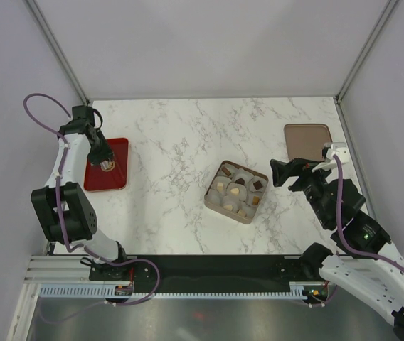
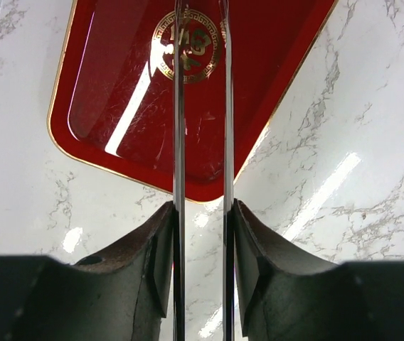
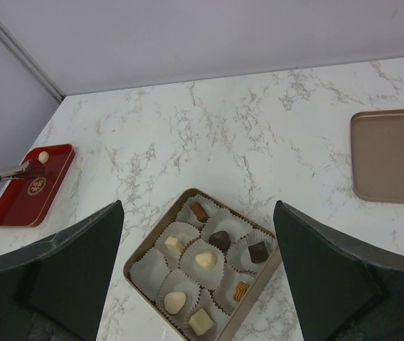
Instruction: Pack the chocolate
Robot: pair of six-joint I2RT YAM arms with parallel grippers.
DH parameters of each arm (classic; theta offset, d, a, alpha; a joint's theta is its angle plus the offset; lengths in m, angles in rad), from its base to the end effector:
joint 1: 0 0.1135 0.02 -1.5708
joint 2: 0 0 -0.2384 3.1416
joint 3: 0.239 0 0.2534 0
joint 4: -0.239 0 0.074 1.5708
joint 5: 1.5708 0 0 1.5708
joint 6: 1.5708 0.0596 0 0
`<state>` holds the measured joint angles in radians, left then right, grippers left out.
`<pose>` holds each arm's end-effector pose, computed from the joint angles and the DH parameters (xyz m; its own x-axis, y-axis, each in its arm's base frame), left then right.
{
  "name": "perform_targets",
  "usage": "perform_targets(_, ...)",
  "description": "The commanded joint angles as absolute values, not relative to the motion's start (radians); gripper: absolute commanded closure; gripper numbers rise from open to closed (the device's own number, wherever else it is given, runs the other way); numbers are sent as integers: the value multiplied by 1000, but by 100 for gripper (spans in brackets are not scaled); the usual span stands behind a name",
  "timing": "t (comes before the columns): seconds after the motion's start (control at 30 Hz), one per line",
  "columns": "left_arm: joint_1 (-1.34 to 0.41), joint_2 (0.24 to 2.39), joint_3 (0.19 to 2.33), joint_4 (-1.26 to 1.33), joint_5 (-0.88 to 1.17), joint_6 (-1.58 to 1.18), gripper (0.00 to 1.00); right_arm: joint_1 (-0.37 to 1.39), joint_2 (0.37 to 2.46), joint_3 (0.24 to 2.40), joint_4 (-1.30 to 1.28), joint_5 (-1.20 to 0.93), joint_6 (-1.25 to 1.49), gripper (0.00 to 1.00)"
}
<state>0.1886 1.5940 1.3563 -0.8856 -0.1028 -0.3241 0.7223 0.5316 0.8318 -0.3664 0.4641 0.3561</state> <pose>0.3295 0.0691 0.2320 -0.7662 -0.4687 -0.4396 -0.5001 0.8645 -0.0501 0.1369 0.0851 0.3560 -0.1358 0.2959 -0.9455 -0.2227 0.9208 0.3201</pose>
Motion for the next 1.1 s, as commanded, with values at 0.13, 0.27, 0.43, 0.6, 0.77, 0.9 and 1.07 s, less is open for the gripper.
perform_targets(0.13, 195, 1591, 1379, -796, -153, -296, 54, 721, 534, 850, -345, 448, 373, 5)
perform_targets(0.27, 193, 1609, 1384, -767, -166, -290, 53, 721, 531, 851, -344, 460, 365, 5)
perform_targets(0.43, 193, 1635, 1376, -721, -156, -275, 51, 721, 528, 851, -345, 463, 359, 5)
perform_targets(0.6, 196, 1657, 1381, -710, -170, -273, 50, 721, 531, 851, -345, 468, 353, 5)
perform_targets(0.77, 196, 1684, 1397, -710, -181, -264, 50, 721, 529, 850, -345, 479, 345, 5)
perform_targets(0.9, 196, 1704, 1401, -709, -173, -262, 51, 721, 528, 848, -345, 486, 342, 5)
perform_targets(1.07, 198, 1709, 1397, -710, -166, -262, 52, 721, 537, 851, -344, 483, 342, 5)
